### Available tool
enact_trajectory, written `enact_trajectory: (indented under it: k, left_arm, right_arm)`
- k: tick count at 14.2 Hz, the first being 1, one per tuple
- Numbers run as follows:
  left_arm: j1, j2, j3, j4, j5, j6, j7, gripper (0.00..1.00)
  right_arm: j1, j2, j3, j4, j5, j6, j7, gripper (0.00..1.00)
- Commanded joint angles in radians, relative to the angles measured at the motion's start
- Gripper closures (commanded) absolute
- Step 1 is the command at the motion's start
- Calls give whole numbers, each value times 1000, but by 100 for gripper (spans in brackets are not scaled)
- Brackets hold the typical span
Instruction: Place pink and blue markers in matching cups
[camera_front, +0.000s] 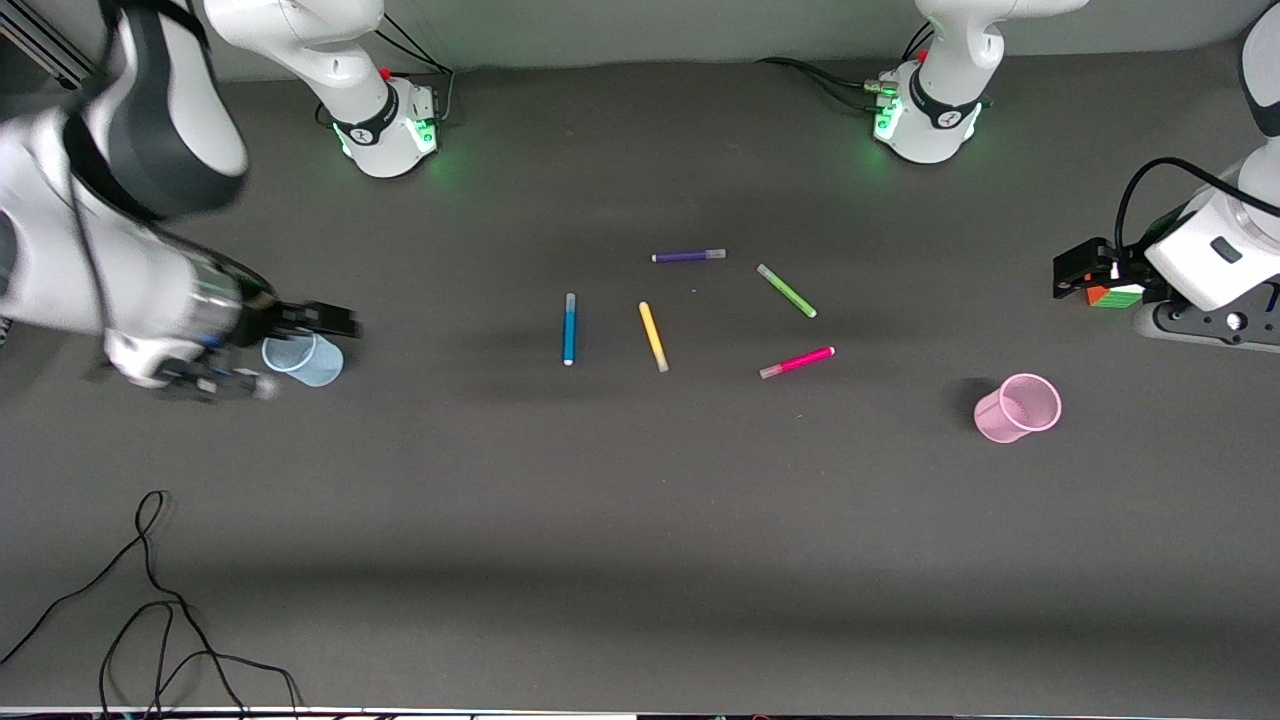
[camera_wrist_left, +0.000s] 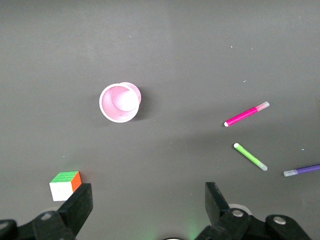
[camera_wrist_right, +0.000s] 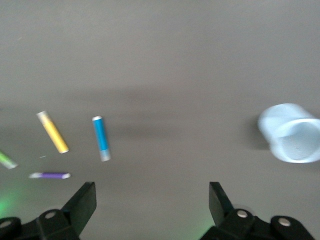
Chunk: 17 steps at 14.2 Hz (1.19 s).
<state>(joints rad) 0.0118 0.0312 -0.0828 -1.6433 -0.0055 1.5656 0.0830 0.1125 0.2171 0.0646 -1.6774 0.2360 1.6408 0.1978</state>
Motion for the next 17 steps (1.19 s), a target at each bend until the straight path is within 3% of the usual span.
enact_trajectory:
  k: [1,2,5,10,14,17]
  left_arm:
    - [-64,3,-12,8,-5,-1,9,0]
    - [-90,3,-24,2,-5,-1,14,1]
    - [-182,4,-48,-19,-10,39,17,2]
    - [-317,-42,-51,-208,-24,177,69,3]
    - [-316,-74,-52,-294,-50,185,190,1]
    - [-317,-82,-51,-406,-48,325,192,1]
  right_arm:
    - [19,177,84,103,49,-9,66,0]
    - [53,235,121,108,37,17,68,0]
    - [146,373,130,131,31,176,141,0]
    - [219,533,136,163,-27,292,319,0]
    - [237,579,138,136,-34,294,406,8]
    - [236,579,138,101,-26,281,440,19]
